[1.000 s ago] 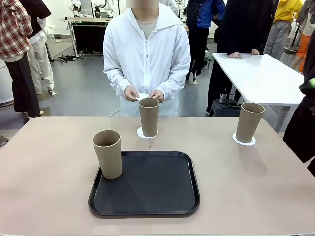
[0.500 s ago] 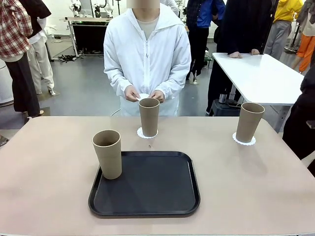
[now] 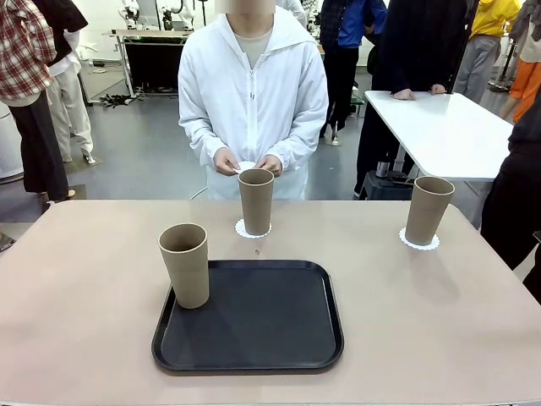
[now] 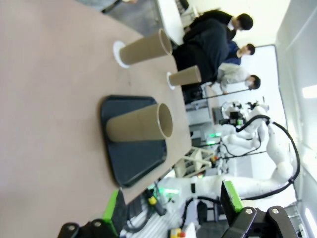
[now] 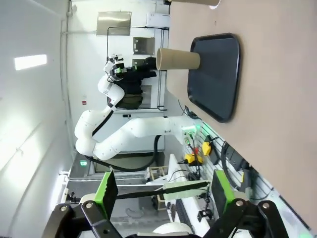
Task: Place coasters on the table and set cups on them.
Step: Take one Reusable plastic cup from the Flat Tray and place it on a coaster set by the human.
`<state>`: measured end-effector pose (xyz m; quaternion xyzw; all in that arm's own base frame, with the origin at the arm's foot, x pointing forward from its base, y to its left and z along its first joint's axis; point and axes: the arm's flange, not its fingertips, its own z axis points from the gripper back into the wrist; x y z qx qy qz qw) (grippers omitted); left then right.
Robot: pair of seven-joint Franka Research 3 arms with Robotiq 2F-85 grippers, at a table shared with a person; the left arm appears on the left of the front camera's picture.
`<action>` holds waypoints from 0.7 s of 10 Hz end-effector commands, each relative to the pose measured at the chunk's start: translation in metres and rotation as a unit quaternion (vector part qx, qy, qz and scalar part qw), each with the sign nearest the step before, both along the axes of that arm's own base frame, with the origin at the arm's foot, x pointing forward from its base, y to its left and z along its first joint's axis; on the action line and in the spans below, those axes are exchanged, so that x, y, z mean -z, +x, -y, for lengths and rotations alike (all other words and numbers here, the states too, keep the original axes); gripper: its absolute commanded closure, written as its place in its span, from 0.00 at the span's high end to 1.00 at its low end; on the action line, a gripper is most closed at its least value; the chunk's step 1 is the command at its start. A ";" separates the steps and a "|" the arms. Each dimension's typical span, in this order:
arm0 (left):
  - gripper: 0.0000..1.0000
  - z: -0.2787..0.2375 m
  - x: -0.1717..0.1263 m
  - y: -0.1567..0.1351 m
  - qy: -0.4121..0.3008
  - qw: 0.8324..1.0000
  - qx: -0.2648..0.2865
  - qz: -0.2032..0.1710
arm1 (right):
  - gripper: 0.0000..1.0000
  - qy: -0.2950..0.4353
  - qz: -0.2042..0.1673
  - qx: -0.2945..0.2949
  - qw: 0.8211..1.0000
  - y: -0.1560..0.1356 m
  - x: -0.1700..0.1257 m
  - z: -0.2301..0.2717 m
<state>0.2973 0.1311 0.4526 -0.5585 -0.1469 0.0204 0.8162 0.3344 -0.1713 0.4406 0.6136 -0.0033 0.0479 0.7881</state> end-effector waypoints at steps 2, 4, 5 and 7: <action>1.00 -0.001 0.000 -0.001 -0.007 1.000 0.000 0.008 | 1.00 -0.014 0.011 0.001 1.000 0.013 0.019 0.004; 1.00 -0.001 0.000 -0.001 -0.007 1.000 0.000 0.008 | 1.00 -0.016 0.020 0.011 1.000 0.015 0.020 0.002; 1.00 -0.001 0.000 -0.001 -0.007 1.000 0.000 0.008 | 1.00 -0.017 0.022 0.016 0.999 0.015 0.020 0.002; 1.00 -0.001 0.000 -0.001 -0.007 1.000 0.000 0.008 | 1.00 -0.031 0.019 0.030 0.999 0.015 0.018 -0.002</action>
